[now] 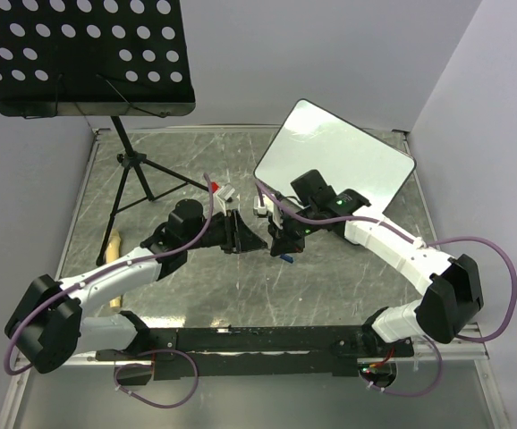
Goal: Write a sentence on the whiteboard
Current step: Pass from the right arm to the left, then pass from the left arm to the right
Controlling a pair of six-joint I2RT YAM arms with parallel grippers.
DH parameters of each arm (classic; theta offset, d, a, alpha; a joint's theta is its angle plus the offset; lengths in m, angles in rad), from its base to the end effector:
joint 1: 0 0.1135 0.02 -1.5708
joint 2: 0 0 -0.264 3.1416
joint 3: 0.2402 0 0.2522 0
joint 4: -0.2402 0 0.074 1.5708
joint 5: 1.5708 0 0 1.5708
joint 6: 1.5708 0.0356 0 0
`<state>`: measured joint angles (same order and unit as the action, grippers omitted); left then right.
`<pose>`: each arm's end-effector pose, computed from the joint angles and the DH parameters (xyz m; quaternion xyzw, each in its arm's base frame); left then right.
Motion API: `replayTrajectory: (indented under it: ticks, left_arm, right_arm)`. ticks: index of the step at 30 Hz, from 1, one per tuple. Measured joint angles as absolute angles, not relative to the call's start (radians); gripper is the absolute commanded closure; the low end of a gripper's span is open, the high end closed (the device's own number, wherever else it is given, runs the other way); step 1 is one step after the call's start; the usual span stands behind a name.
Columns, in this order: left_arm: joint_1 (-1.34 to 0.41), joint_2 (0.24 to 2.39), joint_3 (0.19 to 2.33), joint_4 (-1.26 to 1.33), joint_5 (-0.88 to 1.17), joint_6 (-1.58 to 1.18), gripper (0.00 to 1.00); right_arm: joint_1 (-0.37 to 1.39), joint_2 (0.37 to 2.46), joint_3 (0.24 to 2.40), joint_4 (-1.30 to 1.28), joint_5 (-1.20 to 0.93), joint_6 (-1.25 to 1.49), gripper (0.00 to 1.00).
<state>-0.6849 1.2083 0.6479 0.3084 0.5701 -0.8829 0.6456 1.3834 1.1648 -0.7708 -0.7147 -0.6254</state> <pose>0.1942 -0.1834 0.2550 0.0965 0.7718 -0.5725 0.2594 0.2083 0.1861 0.2940 -0.6134 0.6628 0.3378 0.2651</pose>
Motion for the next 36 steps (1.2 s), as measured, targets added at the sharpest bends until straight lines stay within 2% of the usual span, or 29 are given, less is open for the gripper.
replayTrajectory:
  ticks: [2, 5, 6, 8, 9, 11, 12, 14, 15, 17, 20, 25, 30, 36]
  left_arm:
    - [-0.685, 1.208, 0.65, 0.304, 0.571, -0.875, 0.67]
    - [-0.684, 1.209, 0.651, 0.29, 0.571, -0.865, 0.78]
    - [-0.684, 1.209, 0.651, 0.285, 0.571, -0.86, 0.85]
    - [-0.684, 1.209, 0.651, 0.278, 0.57, -0.854, 0.91]
    - [-0.684, 1.21, 0.651, 0.272, 0.571, -0.849, 0.99]
    - [-0.684, 1.213, 0.653, 0.271, 0.572, -0.847, 0.99]
    - [-0.684, 1.213, 0.654, 0.27, 0.572, -0.846, 0.99]
    - [-0.684, 1.213, 0.654, 0.27, 0.572, -0.841, 0.99]
    - [-0.684, 1.213, 0.654, 0.271, 0.572, -0.84, 0.99]
    - [-0.685, 1.197, 0.653, 0.272, 0.566, -0.839, 0.99]
    - [-0.686, 1.116, 0.617, 0.311, 0.536, -0.845, 0.99]
    - [-0.685, 0.934, 0.53, 0.488, 0.484, -0.871, 0.99]
    - [-0.685, 0.907, 0.521, 0.601, 0.475, -0.882, 0.99]
    - [-0.685, 0.913, 0.521, 0.63, 0.483, -0.884, 0.99]
  right_arm:
    - [0.646, 1.385, 1.165, -0.772, -0.716, -0.625, 0.98]
    - [0.646, 1.386, 1.166, -0.775, -0.72, -0.623, 0.98]
    - [0.646, 1.387, 1.167, -0.778, -0.721, -0.622, 0.98]
    - [0.646, 1.391, 1.172, -0.788, -0.722, -0.621, 0.98]
    - [0.646, 1.393, 1.175, -0.793, -0.721, -0.62, 0.97]
    - [0.646, 1.395, 1.178, -0.799, -0.72, -0.619, 0.93]
    - [0.646, 1.395, 1.178, -0.8, -0.72, -0.619, 0.77]
    - [0.646, 1.395, 1.18, -0.804, -0.72, -0.619, 0.54]
    - [0.645, 1.395, 1.184, -0.81, -0.72, -0.618, 0.3]
    - [0.635, 1.393, 1.197, -0.82, -0.729, -0.616, 0.1]
    - [0.57, 1.359, 1.212, -0.842, -0.781, -0.645, 0.05]
    - [0.445, 1.191, 1.213, -0.865, -0.91, -0.712, 0.05]
    - [0.449, 1.088, 1.213, -0.846, -1.033, -0.697, 0.08]
    - [0.45, 1.161, 1.23, -0.841, -1.126, -0.646, 0.18]
